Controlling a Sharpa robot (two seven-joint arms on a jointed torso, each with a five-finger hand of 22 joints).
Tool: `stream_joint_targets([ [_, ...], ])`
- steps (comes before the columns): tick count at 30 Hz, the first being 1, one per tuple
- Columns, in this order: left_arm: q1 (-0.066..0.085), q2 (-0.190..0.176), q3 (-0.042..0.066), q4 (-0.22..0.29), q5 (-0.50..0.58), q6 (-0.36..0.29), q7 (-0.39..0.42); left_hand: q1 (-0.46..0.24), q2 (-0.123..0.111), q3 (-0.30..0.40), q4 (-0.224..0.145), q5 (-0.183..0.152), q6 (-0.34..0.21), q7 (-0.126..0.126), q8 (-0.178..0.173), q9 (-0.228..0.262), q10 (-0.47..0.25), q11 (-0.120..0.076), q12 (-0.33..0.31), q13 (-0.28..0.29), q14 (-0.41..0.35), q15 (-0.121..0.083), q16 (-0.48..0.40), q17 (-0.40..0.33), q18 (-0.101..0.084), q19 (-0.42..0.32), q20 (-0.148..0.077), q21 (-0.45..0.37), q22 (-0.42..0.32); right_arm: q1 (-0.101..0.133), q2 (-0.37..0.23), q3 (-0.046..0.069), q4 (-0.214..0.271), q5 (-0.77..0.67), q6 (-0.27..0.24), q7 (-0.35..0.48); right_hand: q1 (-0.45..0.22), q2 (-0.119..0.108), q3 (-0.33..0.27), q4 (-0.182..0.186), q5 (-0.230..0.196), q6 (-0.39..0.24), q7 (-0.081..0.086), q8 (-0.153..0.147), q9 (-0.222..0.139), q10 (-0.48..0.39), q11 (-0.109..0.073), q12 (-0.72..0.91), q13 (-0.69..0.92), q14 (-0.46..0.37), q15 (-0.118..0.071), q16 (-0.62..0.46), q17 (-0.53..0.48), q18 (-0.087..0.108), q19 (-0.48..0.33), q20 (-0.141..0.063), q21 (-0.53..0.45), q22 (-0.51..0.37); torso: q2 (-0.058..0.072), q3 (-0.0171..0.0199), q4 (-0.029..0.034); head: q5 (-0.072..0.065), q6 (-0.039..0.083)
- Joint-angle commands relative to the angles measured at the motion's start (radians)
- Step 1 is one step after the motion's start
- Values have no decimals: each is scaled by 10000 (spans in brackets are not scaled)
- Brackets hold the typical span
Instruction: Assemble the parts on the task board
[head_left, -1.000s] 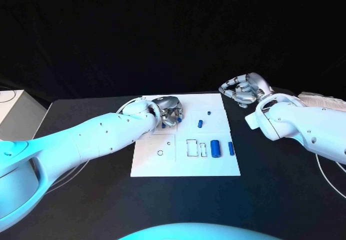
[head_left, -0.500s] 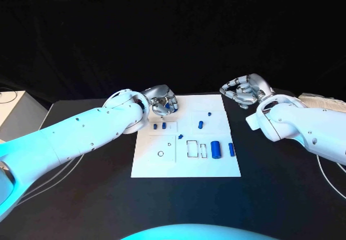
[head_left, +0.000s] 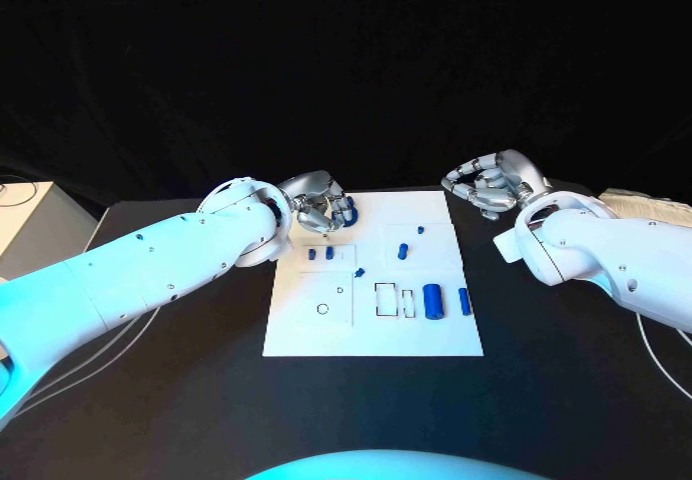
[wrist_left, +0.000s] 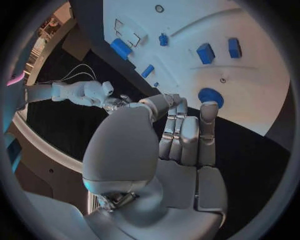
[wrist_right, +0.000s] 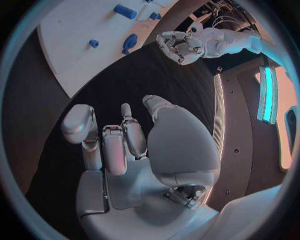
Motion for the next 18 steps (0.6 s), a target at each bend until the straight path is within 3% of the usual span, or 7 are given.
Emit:
stream_joint_targets([
  [1,-9,-59,-8,159,137,329,232,-127,-40,-66,-3,32,-90,-5,-93,28,-122,31,-129,-35,-189,13,-97,-215,-4,-193,3,-144,-174,-4,-8,3,4,7,63,83,29,46,59,9,40,-79,-19,67,17,-4,9,24,840,496,77,-14,1334,40,11,1,-8,15,4,18,-6,9,-14],
  [6,-59,-223,-67,400,14,342,466,-187,-75,-136,10,18,-80,-21,-146,74,-197,49,-274,-67,-577,41,-262,-792,87,-595,36,-465,-573,-5,-35,3,67,-3,80,74,43,43,63,0,41,-82,-20,69,18,-4,7,23,838,495,76,-17,1331,41,11,0,-17,9,3,29,-20,-13,-3],
  [15,-339,-500,-326,974,-754,178,1051,-147,-54,-232,-32,-14,30,-86,-130,152,-194,24,-244,-29,-855,31,-351,-1118,144,-879,40,-670,-804,-15,-97,0,215,-213,123,54,133,20,91,-35,37,-95,-23,78,21,-15,3,-9,812,486,72,-37,1308,47,9,-3,-60,-19,9,13,-18,-61,2],
  [18,-423,-559,-429,1145,-1092,21,1310,-190,-78,-352,-23,-81,66,-110,-141,200,-332,54,-251,-12,-1185,60,-480,-1538,148,-1012,50,-768,-870,-21,-113,-2,244,-250,125,52,139,19,94,-37,37,-96,-23,79,21,-16,3,-10,811,486,72,-39,1306,48,8,-3,-64,-22,8,11,-13,-72,0],
])
